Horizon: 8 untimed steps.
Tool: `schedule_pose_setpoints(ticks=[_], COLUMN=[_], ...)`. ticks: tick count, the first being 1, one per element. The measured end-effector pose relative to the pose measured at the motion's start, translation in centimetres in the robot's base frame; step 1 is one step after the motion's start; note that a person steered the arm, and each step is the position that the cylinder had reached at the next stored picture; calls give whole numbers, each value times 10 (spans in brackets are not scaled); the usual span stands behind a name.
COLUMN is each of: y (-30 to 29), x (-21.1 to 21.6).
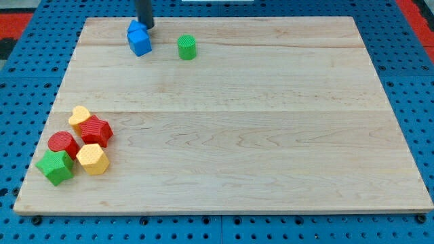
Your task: Move the triangle to the center left side
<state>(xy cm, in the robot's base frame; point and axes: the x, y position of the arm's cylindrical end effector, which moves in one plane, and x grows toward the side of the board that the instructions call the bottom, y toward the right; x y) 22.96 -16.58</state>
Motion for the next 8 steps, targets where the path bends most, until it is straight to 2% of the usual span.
schedule_pose_setpoints(ticks=[1, 2, 3, 4, 5, 6, 7, 8], y=[-21, -2, 12, -3, -81, -66, -68, -115], x=[18, 72, 90, 50, 42, 104, 102, 67])
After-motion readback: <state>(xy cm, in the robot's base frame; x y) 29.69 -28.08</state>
